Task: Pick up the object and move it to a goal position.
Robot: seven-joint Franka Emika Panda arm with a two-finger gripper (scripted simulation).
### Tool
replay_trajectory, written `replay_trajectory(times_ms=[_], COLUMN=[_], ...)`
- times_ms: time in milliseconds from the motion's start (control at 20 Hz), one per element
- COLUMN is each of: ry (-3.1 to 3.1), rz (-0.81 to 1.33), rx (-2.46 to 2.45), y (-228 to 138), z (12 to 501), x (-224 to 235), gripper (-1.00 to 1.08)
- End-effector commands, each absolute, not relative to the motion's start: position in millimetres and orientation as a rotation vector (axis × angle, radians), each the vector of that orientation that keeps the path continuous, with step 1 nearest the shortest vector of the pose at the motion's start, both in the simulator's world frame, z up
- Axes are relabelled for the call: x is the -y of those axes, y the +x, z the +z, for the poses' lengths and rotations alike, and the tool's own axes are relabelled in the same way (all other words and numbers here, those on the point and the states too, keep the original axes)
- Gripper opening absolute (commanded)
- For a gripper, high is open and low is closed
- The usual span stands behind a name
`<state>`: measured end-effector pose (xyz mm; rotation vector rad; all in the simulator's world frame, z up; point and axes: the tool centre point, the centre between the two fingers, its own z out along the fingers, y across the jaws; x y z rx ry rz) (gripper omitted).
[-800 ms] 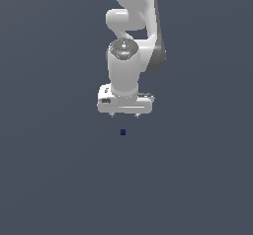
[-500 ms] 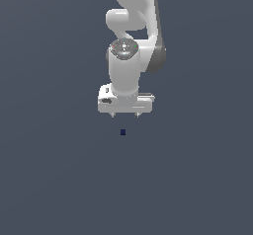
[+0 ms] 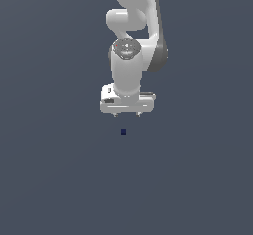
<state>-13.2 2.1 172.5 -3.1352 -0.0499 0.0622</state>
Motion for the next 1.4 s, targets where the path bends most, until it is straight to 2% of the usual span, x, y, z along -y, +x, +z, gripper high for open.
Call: replay_trajectory(times_ms=[0, 600, 1350], ry=[-3.135, -3.131, -3.038], rz=[0.062, 0.060, 0.054], rx=[0.052, 0.240, 0.826], y=[-13, -12, -11], z=[172, 163, 133], x=[-2, 1, 9], gripper=[1.00, 1.00, 1.00])
